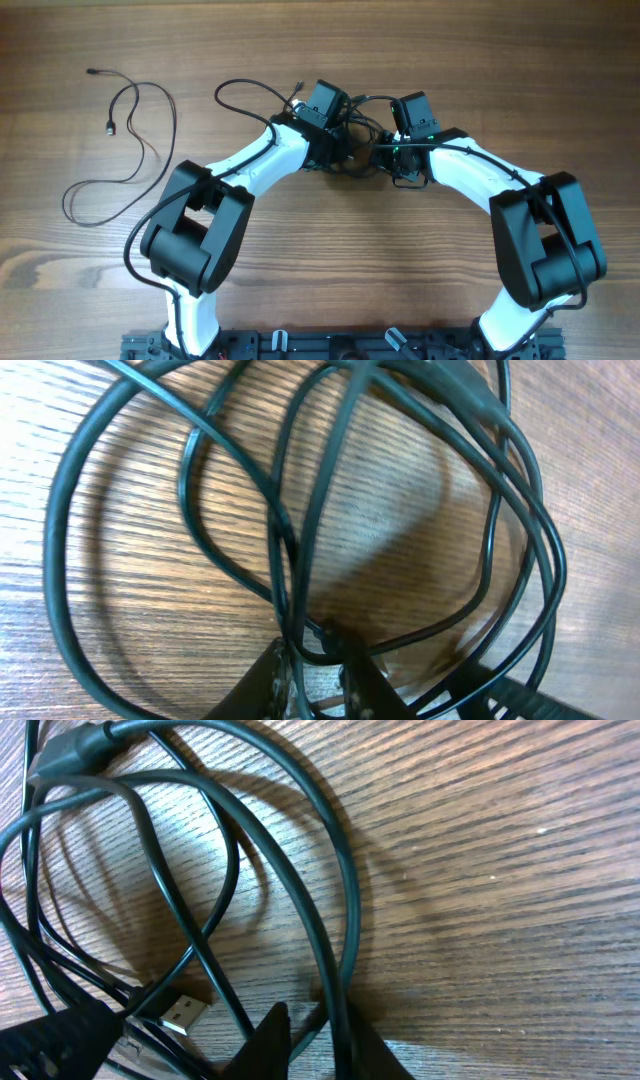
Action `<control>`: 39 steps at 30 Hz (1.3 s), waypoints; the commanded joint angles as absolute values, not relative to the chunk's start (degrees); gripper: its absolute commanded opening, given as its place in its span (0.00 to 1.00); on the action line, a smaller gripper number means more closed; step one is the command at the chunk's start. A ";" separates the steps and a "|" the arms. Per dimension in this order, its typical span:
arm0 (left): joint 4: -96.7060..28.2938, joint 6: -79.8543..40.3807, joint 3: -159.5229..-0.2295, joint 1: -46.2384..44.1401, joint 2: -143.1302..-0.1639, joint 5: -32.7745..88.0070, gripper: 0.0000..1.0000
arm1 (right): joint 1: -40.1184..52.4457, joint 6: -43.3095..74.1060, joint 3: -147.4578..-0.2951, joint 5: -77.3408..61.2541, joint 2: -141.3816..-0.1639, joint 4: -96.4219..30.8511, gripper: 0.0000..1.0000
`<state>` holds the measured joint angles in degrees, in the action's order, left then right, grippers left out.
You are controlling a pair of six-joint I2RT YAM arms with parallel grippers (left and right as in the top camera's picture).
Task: Untangle cables
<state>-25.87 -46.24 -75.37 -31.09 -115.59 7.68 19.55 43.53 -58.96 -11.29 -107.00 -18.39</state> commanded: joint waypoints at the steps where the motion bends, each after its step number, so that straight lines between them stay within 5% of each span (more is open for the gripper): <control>1: -25.69 -48.71 -75.05 -31.18 -114.17 6.52 0.23 | 19.44 43.53 -58.48 -10.28 -106.52 -17.85 0.15; 12: -26.48 -53.36 -75.07 -31.27 -113.62 9.67 0.27 | 19.44 43.51 -58.48 -8.80 -106.52 -17.15 0.11; 19: -26.76 -59.24 -75.07 -31.38 -113.62 10.44 0.42 | 19.44 43.51 -58.48 -8.86 -106.52 -17.17 0.10; 28: -22.46 -63.96 -75.05 -31.14 -113.69 8.60 0.23 | 19.44 43.64 -58.48 -8.99 -106.52 -16.99 0.11; 39: -21.89 -66.98 -75.00 -31.51 -117.32 5.19 0.25 | 19.44 43.59 -58.48 -8.99 -106.52 -17.02 0.11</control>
<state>-22.48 -65.08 -75.37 -31.14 -115.70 7.03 19.55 43.51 -58.94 -10.00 -107.00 -17.23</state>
